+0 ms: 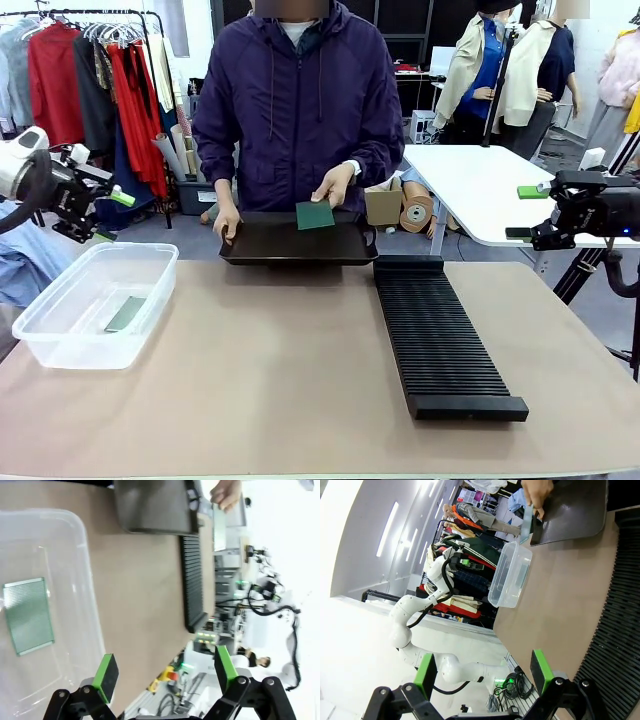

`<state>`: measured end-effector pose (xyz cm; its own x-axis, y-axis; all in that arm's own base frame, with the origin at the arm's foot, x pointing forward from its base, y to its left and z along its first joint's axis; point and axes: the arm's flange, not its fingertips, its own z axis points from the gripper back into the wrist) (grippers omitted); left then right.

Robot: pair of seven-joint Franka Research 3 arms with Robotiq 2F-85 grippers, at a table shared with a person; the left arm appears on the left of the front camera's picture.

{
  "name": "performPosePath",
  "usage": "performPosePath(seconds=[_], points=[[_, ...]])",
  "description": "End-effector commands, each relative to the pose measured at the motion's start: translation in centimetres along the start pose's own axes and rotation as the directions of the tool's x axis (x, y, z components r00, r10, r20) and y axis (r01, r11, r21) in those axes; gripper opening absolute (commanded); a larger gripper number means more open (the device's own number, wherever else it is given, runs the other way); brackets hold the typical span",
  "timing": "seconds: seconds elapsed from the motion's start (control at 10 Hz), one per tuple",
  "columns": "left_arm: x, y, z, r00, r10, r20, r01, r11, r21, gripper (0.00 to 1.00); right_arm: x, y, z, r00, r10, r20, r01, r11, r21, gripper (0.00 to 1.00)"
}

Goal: Sort PCBs into racks and boxes based on the side picked up.
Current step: Pick up the Blank PCB handed by the Human.

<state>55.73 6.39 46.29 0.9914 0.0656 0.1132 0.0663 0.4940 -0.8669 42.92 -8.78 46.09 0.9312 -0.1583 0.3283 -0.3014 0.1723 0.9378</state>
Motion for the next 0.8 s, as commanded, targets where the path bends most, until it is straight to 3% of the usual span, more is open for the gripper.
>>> performPosePath(seconds=[0.0, 0.2, 0.5, 0.7], points=[[0.36, 0.88, 0.02, 0.999, 0.034, -0.032, -0.038, 0.987, -0.154, 1.0, -0.03, 0.15, -0.03, 1.0, 0.007, 0.002, -0.007, 1.0, 0.001, 1.0], [0.45, 0.87, 0.17, 0.996, 0.084, -0.029, -0.089, 0.947, -0.308, 1.0, -0.03, 0.15, -0.03, 1.0, 0.007, 0.002, -0.007, 1.0, 0.001, 1.0], [0.65, 0.63, -0.08, 0.996, 0.084, -0.029, -0.089, 0.925, -0.368, 1.0, -0.03, 0.15, -0.03, 1.0, 0.007, 0.002, -0.007, 1.0, 0.001, 1.0], [0.22, 1.06, -0.49, 0.997, 0.079, -0.024, -0.083, 0.939, -0.333, 1.0, -0.03, 0.15, -0.03, 1.0, 0.007, 0.002, -0.007, 1.0, 0.001, 1.0]])
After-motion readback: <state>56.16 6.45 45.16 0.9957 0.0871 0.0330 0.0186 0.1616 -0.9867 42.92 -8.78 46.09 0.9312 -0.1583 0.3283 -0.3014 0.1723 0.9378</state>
